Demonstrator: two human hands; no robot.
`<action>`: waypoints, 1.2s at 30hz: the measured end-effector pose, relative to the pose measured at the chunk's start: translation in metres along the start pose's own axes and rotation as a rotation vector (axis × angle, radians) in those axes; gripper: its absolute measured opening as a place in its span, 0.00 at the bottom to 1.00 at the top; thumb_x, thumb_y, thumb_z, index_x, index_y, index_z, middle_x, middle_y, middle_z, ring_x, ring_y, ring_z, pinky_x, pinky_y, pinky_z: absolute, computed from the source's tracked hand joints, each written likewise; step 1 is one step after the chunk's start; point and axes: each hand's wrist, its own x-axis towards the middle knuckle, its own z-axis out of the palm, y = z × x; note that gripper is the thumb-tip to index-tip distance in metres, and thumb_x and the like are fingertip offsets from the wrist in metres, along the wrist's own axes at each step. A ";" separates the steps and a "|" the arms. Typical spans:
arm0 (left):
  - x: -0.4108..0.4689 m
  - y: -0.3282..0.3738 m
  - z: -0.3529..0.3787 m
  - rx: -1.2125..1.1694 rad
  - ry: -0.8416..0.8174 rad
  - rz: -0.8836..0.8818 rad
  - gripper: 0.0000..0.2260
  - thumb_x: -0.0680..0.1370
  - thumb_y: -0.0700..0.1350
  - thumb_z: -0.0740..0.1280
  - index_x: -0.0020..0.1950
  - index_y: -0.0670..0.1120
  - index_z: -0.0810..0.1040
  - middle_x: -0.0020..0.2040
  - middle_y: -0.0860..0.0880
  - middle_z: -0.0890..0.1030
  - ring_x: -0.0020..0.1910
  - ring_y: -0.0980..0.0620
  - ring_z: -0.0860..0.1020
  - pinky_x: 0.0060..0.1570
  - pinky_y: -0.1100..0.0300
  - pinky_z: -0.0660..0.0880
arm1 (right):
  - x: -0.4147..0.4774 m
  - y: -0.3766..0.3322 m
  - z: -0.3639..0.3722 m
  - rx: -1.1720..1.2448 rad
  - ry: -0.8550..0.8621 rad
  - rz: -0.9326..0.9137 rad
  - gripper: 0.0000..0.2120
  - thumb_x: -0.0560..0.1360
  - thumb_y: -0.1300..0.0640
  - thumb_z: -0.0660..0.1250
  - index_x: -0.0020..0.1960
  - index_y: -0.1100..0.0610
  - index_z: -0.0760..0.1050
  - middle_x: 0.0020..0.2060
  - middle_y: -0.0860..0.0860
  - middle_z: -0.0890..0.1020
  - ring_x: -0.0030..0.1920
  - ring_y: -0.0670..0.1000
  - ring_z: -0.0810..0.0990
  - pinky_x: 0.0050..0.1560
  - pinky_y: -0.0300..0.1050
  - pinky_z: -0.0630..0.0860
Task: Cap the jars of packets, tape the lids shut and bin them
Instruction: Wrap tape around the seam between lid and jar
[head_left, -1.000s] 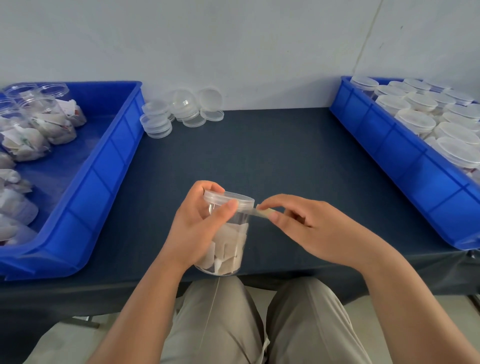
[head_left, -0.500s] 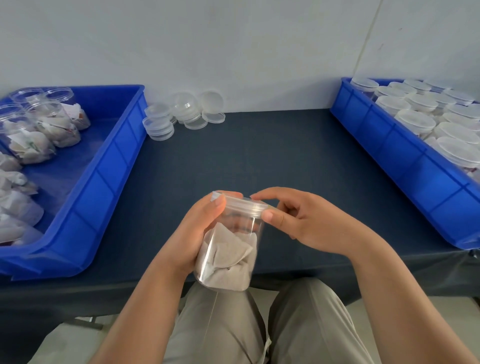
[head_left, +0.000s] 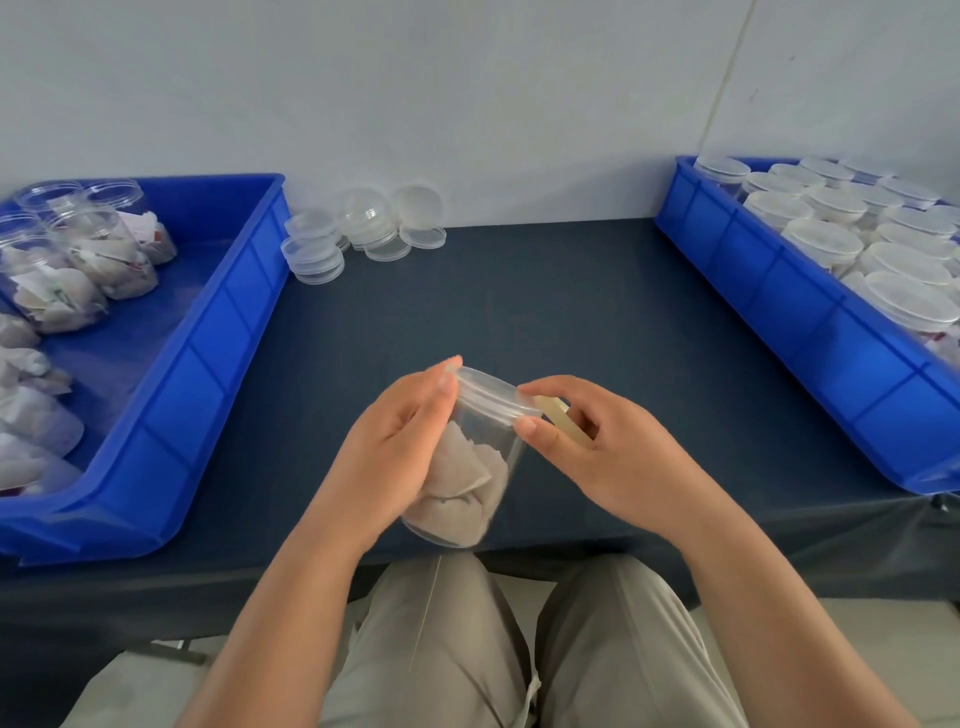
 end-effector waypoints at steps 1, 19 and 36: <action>-0.001 0.000 0.005 0.034 0.058 0.005 0.28 0.78 0.75 0.52 0.75 0.69 0.73 0.62 0.73 0.79 0.63 0.74 0.74 0.60 0.68 0.71 | -0.001 -0.001 0.004 -0.002 0.027 0.008 0.30 0.71 0.18 0.53 0.66 0.30 0.71 0.47 0.28 0.78 0.46 0.36 0.79 0.34 0.33 0.71; -0.008 0.000 0.010 0.082 0.163 -0.048 0.35 0.68 0.78 0.61 0.70 0.62 0.76 0.53 0.73 0.81 0.52 0.71 0.80 0.45 0.68 0.73 | -0.007 0.004 -0.023 -0.064 -0.215 -0.016 0.16 0.78 0.26 0.57 0.64 0.27 0.67 0.42 0.41 0.84 0.41 0.43 0.82 0.39 0.35 0.73; -0.009 -0.012 -0.005 -0.465 -0.189 -0.103 0.36 0.76 0.73 0.68 0.70 0.45 0.79 0.64 0.38 0.84 0.61 0.38 0.84 0.52 0.49 0.82 | 0.005 0.006 -0.025 0.033 -0.246 -0.064 0.25 0.73 0.23 0.59 0.68 0.25 0.71 0.41 0.41 0.80 0.38 0.42 0.77 0.41 0.32 0.73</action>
